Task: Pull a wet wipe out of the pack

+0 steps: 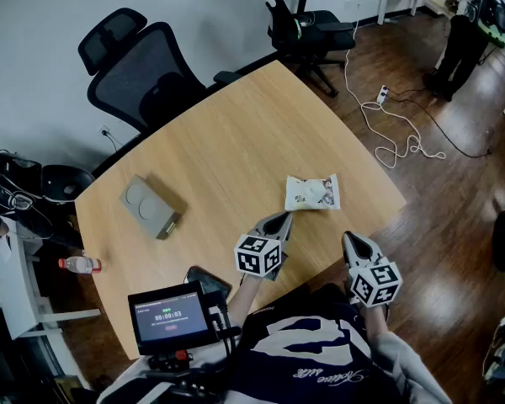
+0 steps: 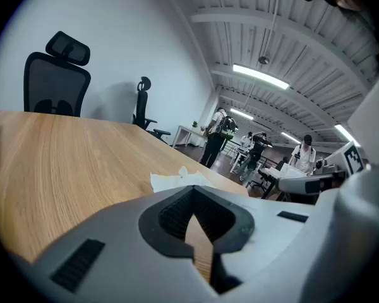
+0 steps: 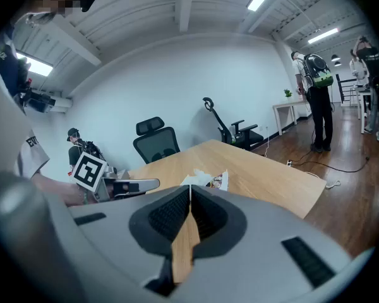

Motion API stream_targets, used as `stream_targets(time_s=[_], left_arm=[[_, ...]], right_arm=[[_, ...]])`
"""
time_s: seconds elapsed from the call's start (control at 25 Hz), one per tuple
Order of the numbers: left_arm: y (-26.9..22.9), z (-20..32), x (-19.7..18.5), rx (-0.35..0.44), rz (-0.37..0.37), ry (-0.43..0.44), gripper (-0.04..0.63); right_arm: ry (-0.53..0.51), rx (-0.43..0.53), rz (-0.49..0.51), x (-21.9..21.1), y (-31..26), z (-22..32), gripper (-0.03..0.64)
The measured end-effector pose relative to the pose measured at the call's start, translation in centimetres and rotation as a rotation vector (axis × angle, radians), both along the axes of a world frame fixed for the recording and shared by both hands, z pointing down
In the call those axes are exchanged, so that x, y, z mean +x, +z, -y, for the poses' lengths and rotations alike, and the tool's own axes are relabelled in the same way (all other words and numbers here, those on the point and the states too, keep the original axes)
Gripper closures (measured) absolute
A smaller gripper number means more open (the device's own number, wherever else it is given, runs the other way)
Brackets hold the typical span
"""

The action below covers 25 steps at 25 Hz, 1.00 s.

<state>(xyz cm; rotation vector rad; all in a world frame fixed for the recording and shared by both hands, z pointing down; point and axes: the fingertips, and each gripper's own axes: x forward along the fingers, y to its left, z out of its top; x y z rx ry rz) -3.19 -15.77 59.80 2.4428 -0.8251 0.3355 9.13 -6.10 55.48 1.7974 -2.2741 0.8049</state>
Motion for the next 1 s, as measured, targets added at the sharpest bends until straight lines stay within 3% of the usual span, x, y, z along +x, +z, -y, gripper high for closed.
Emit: stream_targets(time_s=[0.12,0.28,0.48,0.76,0.88,1.0], left_arm=[[0.6,2.9,-0.4,0.006,0.017,-0.023,0.592],[2.5,4.7,-0.4,-0.014,0.094,-0.035,0.592],[5.3,5.6,1.1,-0.058,0.258,0.022,0.592],[8.2,6.5,2.3,-0.090,0.450,-0.002,0.592],[8.9,6.3,2.3,-0.104,0.473,-0.045,0.592],[8.8,6.3,2.3,-0.129,0.447,-0.081,0.592]], right_arm=[[-0.025,-0.014,-0.010,-0.3,0.0,1.9,0.594],[-0.051,-0.023,-0.009,0.1,0.4,3.7,0.594],[-0.124,-0.066,-0.015,0.5,2.0,5.5,0.594],[-0.280,-0.085,-0.015,0.9,2.2,9.0,0.564],[-0.350,-0.099,-0.026,0.5,2.8,10.5,0.515],[-0.412,-0.114,-0.051,-0.3,3.5,12.5,0.499]])
